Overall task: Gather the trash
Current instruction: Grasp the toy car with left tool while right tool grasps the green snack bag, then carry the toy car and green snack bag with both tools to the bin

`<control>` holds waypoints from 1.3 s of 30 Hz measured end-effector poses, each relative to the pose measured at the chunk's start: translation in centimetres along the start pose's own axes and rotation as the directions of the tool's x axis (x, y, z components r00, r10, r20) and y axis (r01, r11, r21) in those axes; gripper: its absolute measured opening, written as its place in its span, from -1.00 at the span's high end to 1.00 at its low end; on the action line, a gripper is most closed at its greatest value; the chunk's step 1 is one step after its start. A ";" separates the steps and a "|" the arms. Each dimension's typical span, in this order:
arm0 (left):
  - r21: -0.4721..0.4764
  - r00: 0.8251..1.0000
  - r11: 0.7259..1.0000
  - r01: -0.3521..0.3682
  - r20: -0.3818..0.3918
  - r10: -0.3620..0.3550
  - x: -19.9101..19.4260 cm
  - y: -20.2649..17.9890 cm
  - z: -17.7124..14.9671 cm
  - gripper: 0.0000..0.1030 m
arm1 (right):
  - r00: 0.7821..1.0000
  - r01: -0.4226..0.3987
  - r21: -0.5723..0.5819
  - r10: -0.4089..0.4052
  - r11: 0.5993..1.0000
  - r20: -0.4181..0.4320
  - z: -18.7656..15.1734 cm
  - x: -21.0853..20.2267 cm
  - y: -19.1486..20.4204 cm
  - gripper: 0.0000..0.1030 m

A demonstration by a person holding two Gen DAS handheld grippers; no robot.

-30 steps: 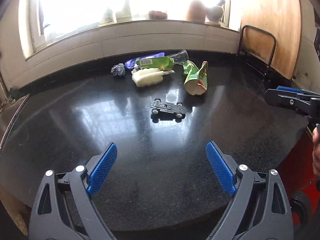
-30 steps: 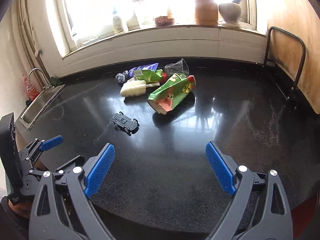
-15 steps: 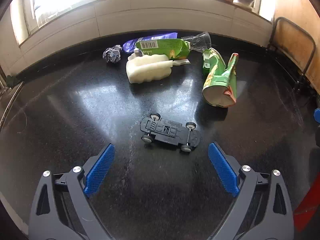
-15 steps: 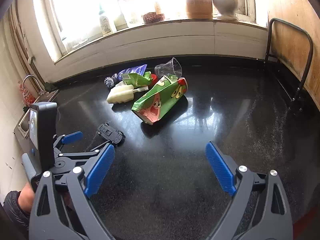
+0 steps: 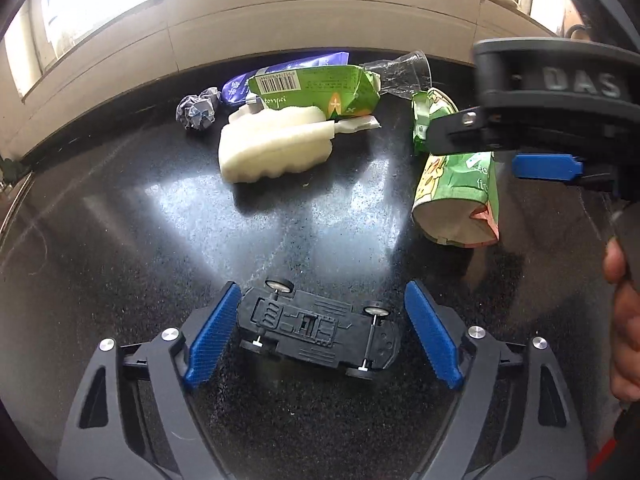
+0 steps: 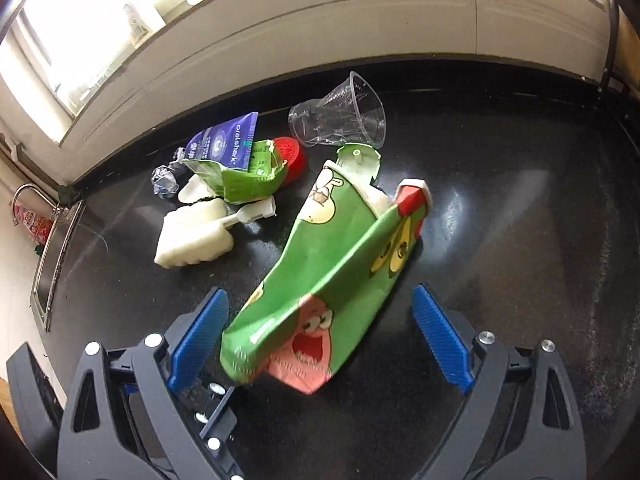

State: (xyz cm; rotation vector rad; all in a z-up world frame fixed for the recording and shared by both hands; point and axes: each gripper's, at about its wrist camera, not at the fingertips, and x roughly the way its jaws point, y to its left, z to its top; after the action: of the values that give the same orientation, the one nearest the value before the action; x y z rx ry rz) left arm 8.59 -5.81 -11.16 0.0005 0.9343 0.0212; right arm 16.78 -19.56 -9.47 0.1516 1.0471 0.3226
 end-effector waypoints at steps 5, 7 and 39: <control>-0.015 0.999 0.999 0.036 -0.008 -0.036 -0.1 0.7 0.4 -0.28 | 1.000 0.000 0.017 0.000 1.000 -0.025 0.2 2.0 -0.2 -0.55; -0.033 0.998 0.998 0.059 -0.007 -0.059 -0.2 1.1 0.4 -0.22 | 1.000 -0.022 0.025 0.022 0.999 -0.021 0.0 1.7 -0.4 -0.31; -0.055 0.990 0.995 0.087 0.119 -0.080 -13.3 6.2 -5.6 0.77 | 0.979 0.063 -0.154 -0.031 0.986 0.200 -12.8 -13.4 2.0 -0.20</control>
State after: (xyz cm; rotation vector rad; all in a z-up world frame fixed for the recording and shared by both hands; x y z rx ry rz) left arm -3.94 0.06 -3.76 -0.0922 0.8154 -0.0281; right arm -0.87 -22.52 -4.22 0.0135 0.8241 0.3401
